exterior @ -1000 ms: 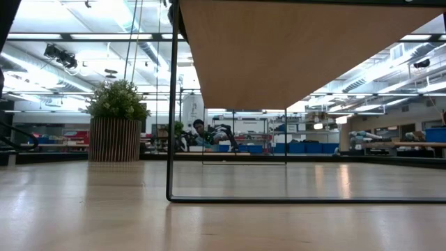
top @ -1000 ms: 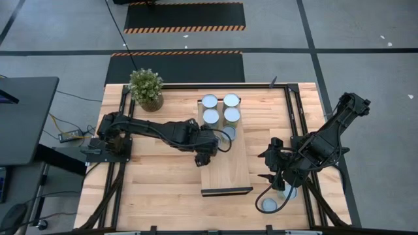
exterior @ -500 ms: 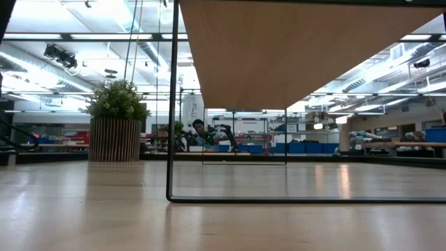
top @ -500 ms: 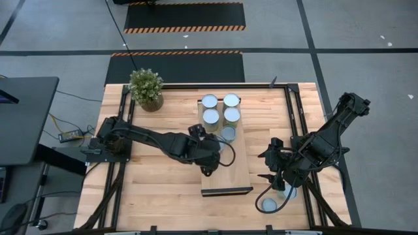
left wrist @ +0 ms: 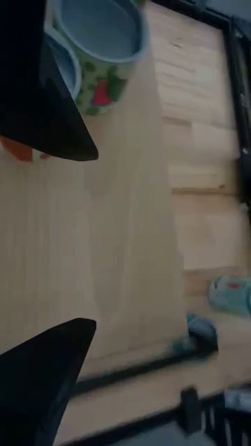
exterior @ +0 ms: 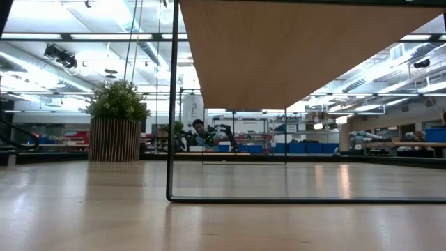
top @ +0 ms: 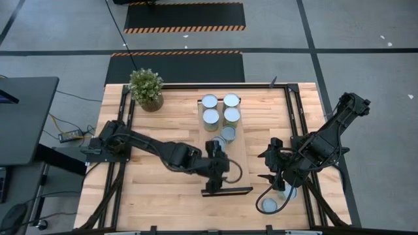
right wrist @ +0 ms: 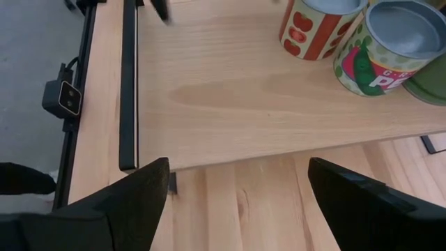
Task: Pick and place cans onto a shelf
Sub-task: Put the canned tomatoes on the shelf, then put the canned mixed vegetables on the shelf
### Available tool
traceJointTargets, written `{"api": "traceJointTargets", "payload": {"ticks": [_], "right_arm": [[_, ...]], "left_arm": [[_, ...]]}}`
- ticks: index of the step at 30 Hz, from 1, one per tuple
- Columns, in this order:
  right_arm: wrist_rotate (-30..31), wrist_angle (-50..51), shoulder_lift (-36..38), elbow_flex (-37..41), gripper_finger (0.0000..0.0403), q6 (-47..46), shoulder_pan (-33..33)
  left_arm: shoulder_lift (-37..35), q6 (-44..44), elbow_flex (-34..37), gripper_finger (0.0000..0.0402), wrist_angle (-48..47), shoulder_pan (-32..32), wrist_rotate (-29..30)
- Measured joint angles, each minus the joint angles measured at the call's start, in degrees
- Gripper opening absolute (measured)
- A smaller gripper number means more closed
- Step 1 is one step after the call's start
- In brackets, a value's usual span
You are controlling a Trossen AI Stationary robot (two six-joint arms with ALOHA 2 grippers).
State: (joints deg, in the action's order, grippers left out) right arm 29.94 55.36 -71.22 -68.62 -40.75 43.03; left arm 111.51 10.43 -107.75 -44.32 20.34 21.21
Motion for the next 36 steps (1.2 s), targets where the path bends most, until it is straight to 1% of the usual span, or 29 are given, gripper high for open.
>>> {"api": "traceJointTargets", "payload": {"ticks": [2, 6, 9, 11, 16, 20, 24, 27, 31, 36], "right_arm": [[0.01, -0.09, 0.00, 0.00, 0.0350, 0.21, 0.00], [0.00, -0.37, 0.02, 0.00, 0.0350, 0.44, 0.00], [-0.03, -0.47, 0.00, 0.00, 0.0350, 0.44, 0.02], [-0.07, -0.47, 0.01, 0.00, 0.0350, 0.46, 0.02], [-0.18, -0.47, 0.00, 0.00, 0.0350, 0.44, 0.02], [-0.10, -0.47, 0.00, 0.00, 0.0350, 0.71, 0.02], [-0.06, -0.42, 0.00, 0.00, 0.0350, 0.87, 0.02], [-0.37, -0.31, 0.00, 0.00, 0.0350, 0.88, 0.02], [-3.99, 0.45, 0.00, 0.00, 0.0350, 0.88, 0.08], [-8.41, 1.32, -0.02, 1.10, 0.0350, -1.28, 1.59]], "left_arm": [[0.77, 1.42, 0.07, 0.0393, 0.48, -0.90, -1.63], [1.63, 7.48, 0.06, 0.0393, 0.08, -2.91, -5.62], [2.06, 11.87, 0.11, 0.0393, -2.63, -4.21, -6.47], [2.02, 13.22, 0.07, 0.0393, -3.06, -4.86, -6.72], [1.96, 14.89, 0.05, 0.0393, -7.35, -5.04, -4.88], [1.96, 14.55, 0.05, 0.0393, -8.40, -4.60, -4.67], [1.96, 14.87, 0.05, 0.0393, -10.64, -4.37, -1.76], [1.96, 15.09, 0.05, 0.0393, -11.25, -4.42, -1.86], [1.39, 15.00, 0.05, 0.0393, -12.72, -4.00, -1.46], [-1.39, 15.94, 0.05, 0.0391, -15.24, -2.80, -0.20]]}}
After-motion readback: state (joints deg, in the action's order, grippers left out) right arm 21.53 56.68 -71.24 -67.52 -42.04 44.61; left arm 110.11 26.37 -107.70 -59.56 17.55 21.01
